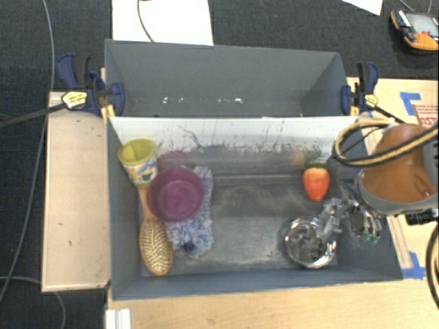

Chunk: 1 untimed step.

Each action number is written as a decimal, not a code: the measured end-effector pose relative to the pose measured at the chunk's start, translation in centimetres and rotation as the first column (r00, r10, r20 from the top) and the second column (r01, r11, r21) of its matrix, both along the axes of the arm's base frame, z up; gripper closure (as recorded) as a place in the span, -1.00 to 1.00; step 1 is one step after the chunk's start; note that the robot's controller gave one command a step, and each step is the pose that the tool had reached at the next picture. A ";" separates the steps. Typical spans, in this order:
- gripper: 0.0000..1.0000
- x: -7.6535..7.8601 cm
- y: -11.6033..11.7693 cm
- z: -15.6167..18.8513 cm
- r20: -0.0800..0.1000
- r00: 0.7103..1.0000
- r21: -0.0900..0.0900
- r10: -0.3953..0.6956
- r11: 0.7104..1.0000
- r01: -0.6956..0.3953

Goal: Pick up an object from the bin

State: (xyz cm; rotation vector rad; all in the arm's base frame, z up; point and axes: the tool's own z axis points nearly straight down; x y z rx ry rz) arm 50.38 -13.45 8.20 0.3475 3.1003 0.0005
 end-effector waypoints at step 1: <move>1.00 0.1 0.0 2.3 0.001 1.000 0.000 0.001 1.000 -0.001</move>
Offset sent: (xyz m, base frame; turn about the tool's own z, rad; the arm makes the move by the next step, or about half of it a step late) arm 0.0007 -0.0001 0.0392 -0.0010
